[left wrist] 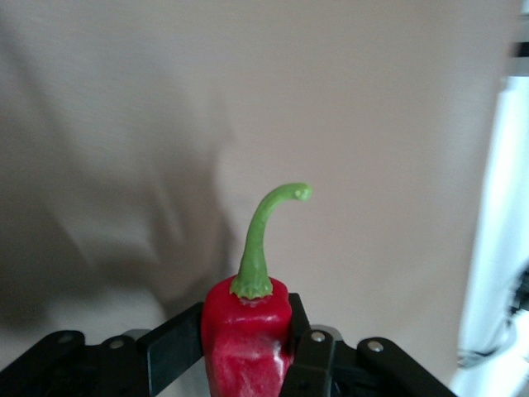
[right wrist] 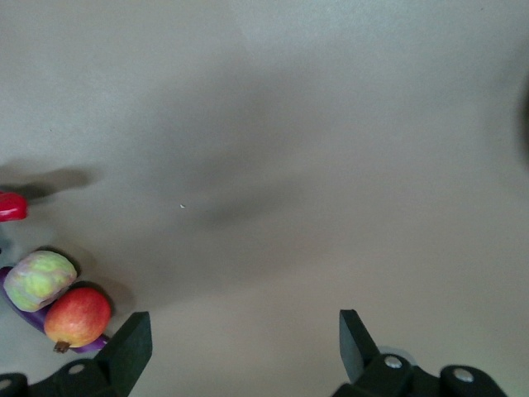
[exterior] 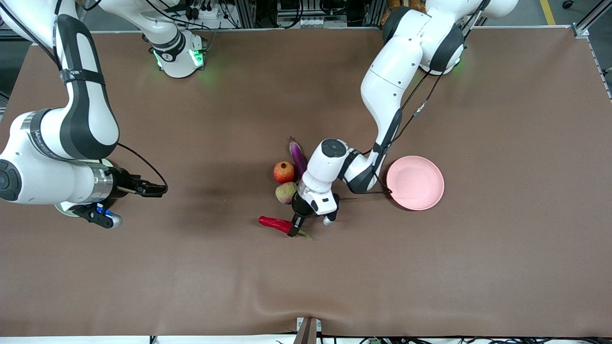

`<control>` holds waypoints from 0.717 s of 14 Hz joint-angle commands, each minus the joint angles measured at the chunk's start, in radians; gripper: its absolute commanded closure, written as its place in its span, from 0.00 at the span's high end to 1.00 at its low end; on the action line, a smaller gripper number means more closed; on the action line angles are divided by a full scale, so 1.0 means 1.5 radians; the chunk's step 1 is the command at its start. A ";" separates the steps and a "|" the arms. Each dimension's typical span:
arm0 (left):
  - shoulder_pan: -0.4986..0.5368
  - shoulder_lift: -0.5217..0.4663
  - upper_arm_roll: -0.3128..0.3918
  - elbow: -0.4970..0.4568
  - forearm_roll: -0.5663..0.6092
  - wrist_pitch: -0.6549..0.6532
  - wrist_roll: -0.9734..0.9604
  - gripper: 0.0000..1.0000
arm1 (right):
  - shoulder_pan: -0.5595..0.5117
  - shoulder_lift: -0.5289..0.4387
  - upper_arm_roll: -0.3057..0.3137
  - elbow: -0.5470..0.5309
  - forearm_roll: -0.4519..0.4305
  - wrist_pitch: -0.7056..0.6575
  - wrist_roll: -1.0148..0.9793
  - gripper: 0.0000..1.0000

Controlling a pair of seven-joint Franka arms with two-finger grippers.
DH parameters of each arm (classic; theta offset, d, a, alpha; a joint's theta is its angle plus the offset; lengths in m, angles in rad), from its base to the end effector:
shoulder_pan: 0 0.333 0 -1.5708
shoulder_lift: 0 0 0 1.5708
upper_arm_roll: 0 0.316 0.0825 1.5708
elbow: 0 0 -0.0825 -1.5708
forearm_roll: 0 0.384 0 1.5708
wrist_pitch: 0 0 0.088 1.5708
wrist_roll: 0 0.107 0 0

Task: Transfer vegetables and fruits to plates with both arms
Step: 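Grasp the chili with the left gripper while the right gripper reaches the apples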

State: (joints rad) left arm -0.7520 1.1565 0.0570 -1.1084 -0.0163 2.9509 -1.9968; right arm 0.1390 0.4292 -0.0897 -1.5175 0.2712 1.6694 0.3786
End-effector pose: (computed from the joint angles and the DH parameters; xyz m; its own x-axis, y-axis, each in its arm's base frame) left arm 0.6076 -0.5302 0.1761 0.3654 0.9030 -0.2258 0.7867 -0.1699 0.5935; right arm 0.6478 0.0659 0.3981 0.8778 -0.3435 -0.3339 -0.3944 -0.9138 -0.0967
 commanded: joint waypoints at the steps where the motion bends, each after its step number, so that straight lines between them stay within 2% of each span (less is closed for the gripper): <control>1: 0.005 -0.064 -0.001 -0.009 -0.025 -0.045 0.006 0.00 | 0.019 0.006 -0.002 0.002 0.052 0.012 0.060 1.00; 5: 0.028 -0.130 -0.002 -0.010 -0.034 -0.175 0.010 0.00 | 0.101 0.026 -0.002 0.002 0.093 0.101 0.202 1.00; 8: 0.052 -0.189 -0.003 -0.016 -0.034 -0.353 0.032 0.00 | 0.174 0.060 -0.002 0.003 0.112 0.196 0.291 1.00; 10: 0.093 -0.227 -0.030 -0.033 -0.035 -0.458 0.110 0.00 | 0.219 0.093 -0.002 0.003 0.127 0.258 0.327 1.00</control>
State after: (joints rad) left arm -0.6661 0.8950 0.0519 -1.1005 -0.0471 2.3909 -1.9348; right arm 0.4173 0.5246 -0.0795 -1.5204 0.4247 1.9946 0.8228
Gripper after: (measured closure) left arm 0.581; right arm 0.000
